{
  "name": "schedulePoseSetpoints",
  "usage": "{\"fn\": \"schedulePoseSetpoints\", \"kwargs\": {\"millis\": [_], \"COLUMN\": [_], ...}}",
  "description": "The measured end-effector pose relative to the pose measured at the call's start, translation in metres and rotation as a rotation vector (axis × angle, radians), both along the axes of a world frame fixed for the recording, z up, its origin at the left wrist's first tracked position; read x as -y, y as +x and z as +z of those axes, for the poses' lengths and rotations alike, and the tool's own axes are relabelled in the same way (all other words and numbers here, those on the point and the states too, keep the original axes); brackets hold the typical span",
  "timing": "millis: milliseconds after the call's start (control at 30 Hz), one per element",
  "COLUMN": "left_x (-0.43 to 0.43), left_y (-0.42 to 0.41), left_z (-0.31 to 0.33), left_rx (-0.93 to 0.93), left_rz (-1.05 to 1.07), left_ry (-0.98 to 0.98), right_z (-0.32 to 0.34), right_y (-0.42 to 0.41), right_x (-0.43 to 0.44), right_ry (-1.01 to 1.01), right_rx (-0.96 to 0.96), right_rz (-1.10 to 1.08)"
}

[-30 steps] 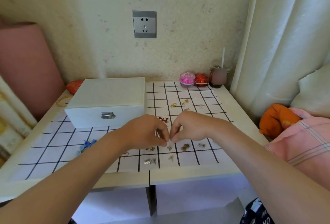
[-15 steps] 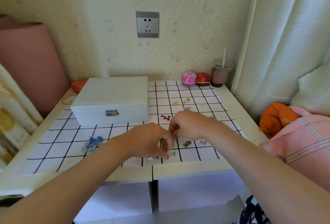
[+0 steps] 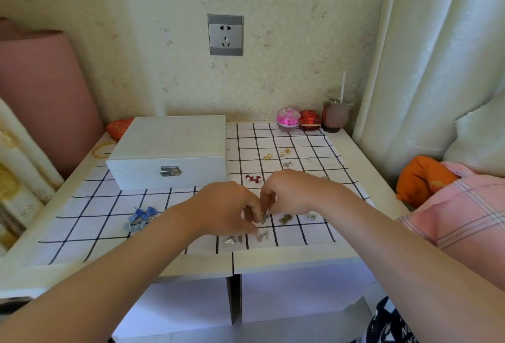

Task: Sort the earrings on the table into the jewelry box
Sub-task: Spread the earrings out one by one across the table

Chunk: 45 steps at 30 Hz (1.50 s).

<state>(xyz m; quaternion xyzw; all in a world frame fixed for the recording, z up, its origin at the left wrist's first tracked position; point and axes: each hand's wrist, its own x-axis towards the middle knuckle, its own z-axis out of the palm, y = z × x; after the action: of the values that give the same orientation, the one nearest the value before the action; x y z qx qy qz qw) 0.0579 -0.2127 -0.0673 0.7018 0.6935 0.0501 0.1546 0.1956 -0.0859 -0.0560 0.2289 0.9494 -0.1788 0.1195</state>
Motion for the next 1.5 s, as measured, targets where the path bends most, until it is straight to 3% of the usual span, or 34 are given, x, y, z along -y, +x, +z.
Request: {"fn": "schedulePoseSetpoints", "kwargs": {"millis": [333, 700, 1033, 1267, 1500], "left_x": [-0.016, -0.023, -0.075, -0.133, -0.165], "left_y": [0.009, 0.000, -0.009, -0.002, -0.001], "left_z": [-0.012, -0.003, 0.027, 0.004, -0.021], "left_rx": [-0.198, -0.154, 0.092, 0.069, -0.086], "left_rz": [0.114, 0.082, 0.142, 0.184, 0.206], "left_ry": [0.075, -0.002, 0.143, 0.208, 0.227], "right_z": [0.000, -0.002, 0.009, -0.023, -0.028], "right_y": [-0.002, 0.000, 0.042, 0.031, 0.010], "right_x": [0.001, -0.006, -0.101, -0.126, -0.132], "right_ry": [-0.003, -0.065, 0.002, 0.031, -0.029], "right_rx": [0.016, -0.014, -0.477, -0.387, -0.295], "right_rz": [-0.018, -0.051, -0.439, -0.419, -0.352]}}
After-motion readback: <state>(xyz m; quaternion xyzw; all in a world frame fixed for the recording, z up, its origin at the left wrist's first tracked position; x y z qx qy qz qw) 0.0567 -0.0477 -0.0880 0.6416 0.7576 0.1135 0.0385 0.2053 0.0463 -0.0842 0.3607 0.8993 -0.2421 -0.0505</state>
